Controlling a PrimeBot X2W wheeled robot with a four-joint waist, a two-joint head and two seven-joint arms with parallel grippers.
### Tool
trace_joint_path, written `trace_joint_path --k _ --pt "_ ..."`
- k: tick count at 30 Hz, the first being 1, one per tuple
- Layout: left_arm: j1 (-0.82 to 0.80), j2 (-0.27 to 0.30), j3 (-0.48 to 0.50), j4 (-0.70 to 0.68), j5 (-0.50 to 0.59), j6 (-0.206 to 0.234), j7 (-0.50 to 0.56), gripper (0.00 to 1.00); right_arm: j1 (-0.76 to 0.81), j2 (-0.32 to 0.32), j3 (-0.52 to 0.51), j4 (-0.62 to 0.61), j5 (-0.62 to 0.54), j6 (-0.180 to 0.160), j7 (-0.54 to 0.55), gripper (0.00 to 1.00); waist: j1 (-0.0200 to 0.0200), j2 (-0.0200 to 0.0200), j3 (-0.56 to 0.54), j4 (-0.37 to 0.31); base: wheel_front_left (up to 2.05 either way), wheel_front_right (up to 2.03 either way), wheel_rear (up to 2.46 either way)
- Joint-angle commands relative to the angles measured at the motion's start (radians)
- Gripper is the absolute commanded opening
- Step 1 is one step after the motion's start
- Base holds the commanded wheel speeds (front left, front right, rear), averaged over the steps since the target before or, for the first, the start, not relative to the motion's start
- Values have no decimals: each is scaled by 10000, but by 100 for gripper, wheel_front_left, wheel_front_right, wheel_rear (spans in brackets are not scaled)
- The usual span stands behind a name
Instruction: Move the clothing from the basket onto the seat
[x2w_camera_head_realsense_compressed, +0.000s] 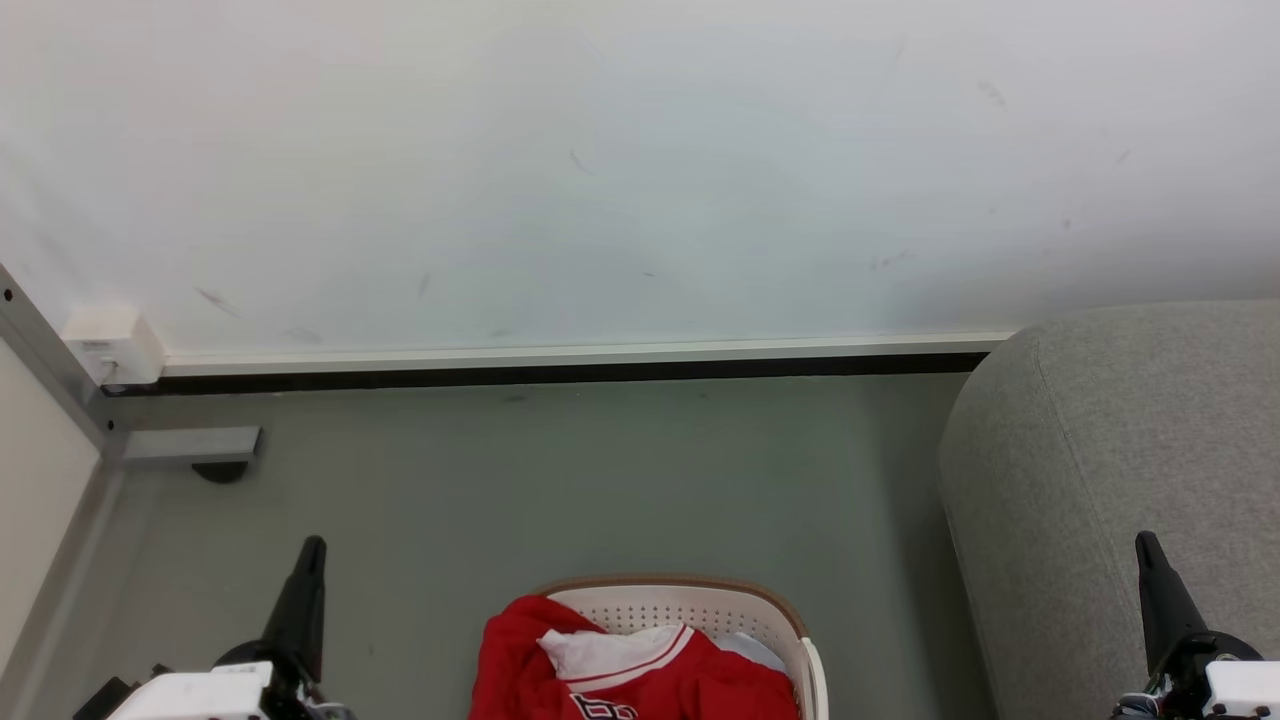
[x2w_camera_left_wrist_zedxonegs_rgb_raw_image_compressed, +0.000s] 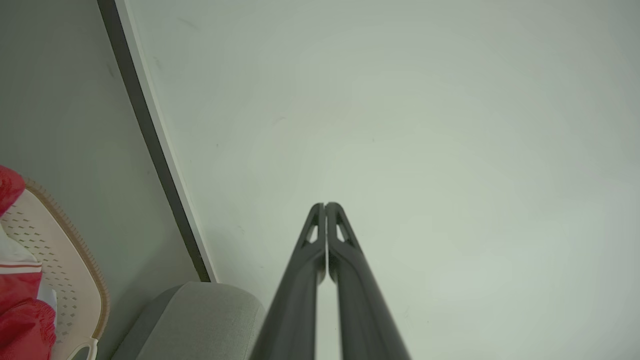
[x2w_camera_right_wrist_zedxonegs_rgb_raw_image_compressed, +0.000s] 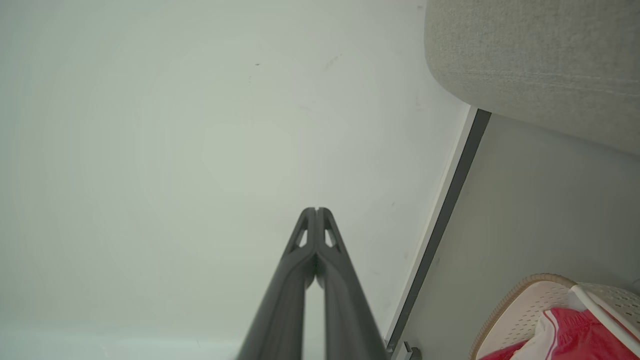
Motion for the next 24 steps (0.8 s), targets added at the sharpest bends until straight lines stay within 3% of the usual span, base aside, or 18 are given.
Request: trace_joint_path --k 1,16,17,24 --pt "-92 23 18 -30 -147 -17 28 0 -117 -46 -22 -36 12 -22 23 0 0 0 0 0 0 0 0" --pt "-92 23 18 -30 -147 -17 27 0 -118 -46 -22 -36 12 -22 23 0 0 0 0 0 0 0 0" --pt "0 0 0 0 1 0 -2 100 0 0 0 0 -1 0 -1 100 0 0 0 0 0 0 0" --pt "36 -11 -173 105 308 20 -316 100 95 14 159 57 -412 -1 -316 100 0 0 1 4 0 0 0"
